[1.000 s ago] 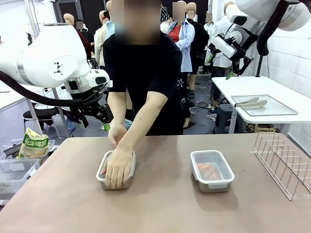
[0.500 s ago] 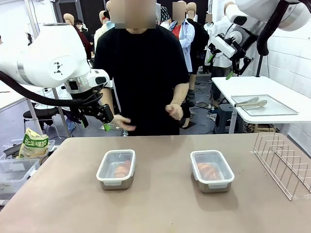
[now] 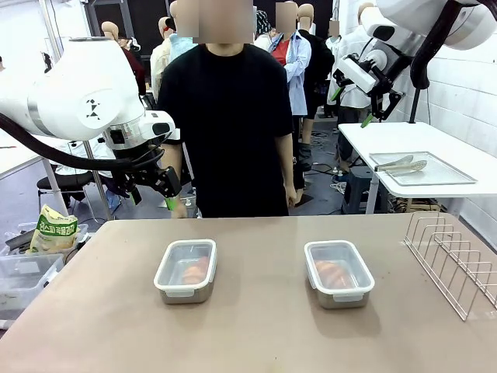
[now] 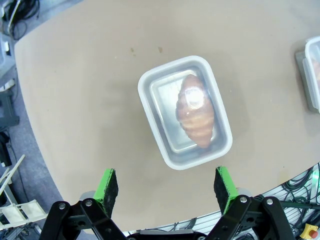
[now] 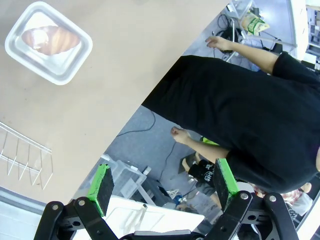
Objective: Place the bread in airtight containers.
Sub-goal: Release when the human grabs the Airtight Container lid.
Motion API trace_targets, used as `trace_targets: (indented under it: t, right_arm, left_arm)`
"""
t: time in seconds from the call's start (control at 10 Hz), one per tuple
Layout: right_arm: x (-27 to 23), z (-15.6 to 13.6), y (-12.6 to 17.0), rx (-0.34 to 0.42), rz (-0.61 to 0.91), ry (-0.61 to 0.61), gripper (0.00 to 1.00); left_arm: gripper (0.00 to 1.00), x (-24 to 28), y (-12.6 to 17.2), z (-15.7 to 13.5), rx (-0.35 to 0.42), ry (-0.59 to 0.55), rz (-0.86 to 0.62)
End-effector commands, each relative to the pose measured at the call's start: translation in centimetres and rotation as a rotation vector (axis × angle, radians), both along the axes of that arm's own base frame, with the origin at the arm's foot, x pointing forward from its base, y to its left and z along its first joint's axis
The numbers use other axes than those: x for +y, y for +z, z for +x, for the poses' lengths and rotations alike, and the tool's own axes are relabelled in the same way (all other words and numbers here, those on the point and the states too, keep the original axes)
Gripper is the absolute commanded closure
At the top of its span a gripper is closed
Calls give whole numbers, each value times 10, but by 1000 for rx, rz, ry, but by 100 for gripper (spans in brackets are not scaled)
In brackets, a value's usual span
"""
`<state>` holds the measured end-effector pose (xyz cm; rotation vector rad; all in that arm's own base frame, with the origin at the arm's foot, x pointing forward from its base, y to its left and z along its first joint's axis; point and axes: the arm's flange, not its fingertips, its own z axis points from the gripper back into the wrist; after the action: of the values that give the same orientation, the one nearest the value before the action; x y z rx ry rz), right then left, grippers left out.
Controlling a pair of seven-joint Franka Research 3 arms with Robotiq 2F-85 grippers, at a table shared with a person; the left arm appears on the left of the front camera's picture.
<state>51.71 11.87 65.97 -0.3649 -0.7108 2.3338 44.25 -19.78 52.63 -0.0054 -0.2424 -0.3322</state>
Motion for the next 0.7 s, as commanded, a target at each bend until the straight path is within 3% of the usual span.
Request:
trace_targets:
  t: [0.0, 0.6]
  right_arm:
    - [1, 1, 1, -5, 11, -3, 0]
    - [1, 1, 1, -5, 11, -3, 0]
  left_arm:
    - [0, 1, 1, 0, -4, 21, 17]
    - [0, 1, 1, 0, -4, 21, 17]
